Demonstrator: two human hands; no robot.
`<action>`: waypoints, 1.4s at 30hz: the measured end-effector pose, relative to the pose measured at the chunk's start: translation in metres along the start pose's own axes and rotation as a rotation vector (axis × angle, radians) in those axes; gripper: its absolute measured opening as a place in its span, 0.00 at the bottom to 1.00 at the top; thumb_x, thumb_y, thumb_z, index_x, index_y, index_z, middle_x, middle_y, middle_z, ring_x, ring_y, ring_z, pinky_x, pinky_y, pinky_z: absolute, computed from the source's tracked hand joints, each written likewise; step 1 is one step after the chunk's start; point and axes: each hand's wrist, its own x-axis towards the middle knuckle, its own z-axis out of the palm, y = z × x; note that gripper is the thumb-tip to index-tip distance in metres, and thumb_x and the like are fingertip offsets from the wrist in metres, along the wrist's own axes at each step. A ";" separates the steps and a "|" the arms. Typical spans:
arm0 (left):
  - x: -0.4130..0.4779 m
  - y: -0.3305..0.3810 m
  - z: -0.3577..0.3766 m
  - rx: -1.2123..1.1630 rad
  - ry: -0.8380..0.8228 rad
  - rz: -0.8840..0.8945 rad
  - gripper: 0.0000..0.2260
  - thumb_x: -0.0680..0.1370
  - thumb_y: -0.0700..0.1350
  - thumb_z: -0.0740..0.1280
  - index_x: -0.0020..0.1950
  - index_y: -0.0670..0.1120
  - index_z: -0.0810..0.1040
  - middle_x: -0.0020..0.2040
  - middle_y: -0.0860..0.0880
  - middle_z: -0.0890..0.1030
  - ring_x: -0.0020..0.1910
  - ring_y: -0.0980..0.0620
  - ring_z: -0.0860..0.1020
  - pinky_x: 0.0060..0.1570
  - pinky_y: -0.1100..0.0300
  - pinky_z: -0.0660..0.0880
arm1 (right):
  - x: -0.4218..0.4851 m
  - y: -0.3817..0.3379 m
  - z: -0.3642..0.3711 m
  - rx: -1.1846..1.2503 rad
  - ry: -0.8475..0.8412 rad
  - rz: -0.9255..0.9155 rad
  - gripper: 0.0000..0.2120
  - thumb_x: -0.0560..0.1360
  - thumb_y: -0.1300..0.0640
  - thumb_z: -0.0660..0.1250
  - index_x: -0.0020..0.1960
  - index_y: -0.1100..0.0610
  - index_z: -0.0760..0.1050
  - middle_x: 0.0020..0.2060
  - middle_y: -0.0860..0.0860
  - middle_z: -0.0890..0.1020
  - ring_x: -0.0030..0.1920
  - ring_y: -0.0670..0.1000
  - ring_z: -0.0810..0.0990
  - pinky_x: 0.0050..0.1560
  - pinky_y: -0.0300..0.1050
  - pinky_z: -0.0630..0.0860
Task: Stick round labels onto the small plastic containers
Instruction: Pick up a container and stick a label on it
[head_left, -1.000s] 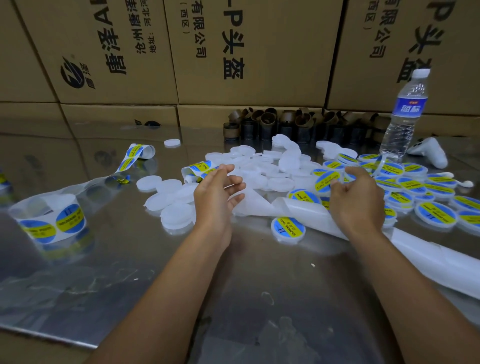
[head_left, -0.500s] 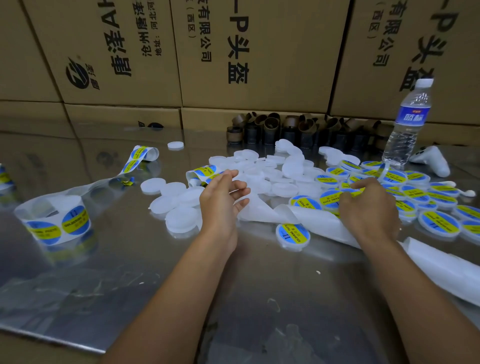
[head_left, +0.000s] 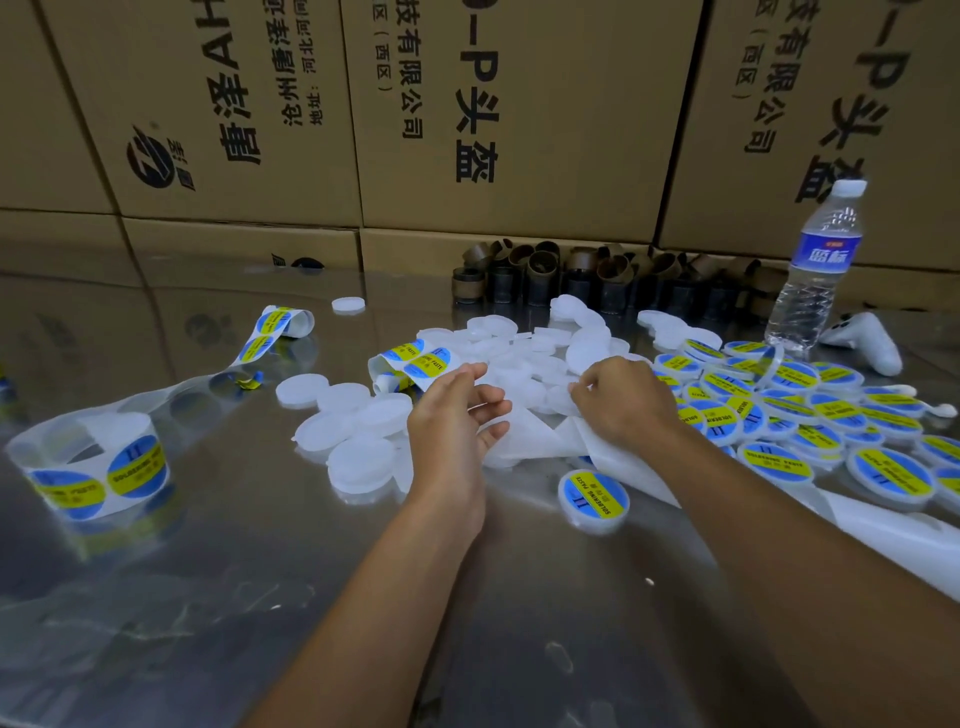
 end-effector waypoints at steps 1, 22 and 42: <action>0.000 0.000 0.000 -0.002 -0.003 -0.001 0.08 0.80 0.42 0.61 0.43 0.47 0.78 0.26 0.54 0.77 0.28 0.57 0.78 0.30 0.66 0.75 | 0.002 0.000 0.001 -0.023 -0.010 0.008 0.16 0.77 0.48 0.60 0.57 0.57 0.77 0.57 0.57 0.77 0.60 0.58 0.71 0.55 0.50 0.70; 0.004 -0.004 0.002 0.005 0.011 -0.002 0.08 0.79 0.41 0.61 0.43 0.47 0.78 0.26 0.53 0.77 0.28 0.57 0.77 0.32 0.65 0.75 | -0.004 0.006 -0.014 0.618 0.084 0.071 0.06 0.69 0.56 0.75 0.36 0.53 0.77 0.32 0.47 0.79 0.43 0.50 0.79 0.49 0.44 0.75; 0.005 0.003 0.000 -0.140 -0.121 0.105 0.08 0.81 0.42 0.60 0.55 0.46 0.78 0.49 0.48 0.83 0.48 0.52 0.82 0.49 0.61 0.79 | -0.042 -0.048 -0.020 1.074 -0.096 -0.105 0.05 0.74 0.61 0.67 0.44 0.55 0.81 0.35 0.47 0.83 0.35 0.40 0.79 0.36 0.31 0.73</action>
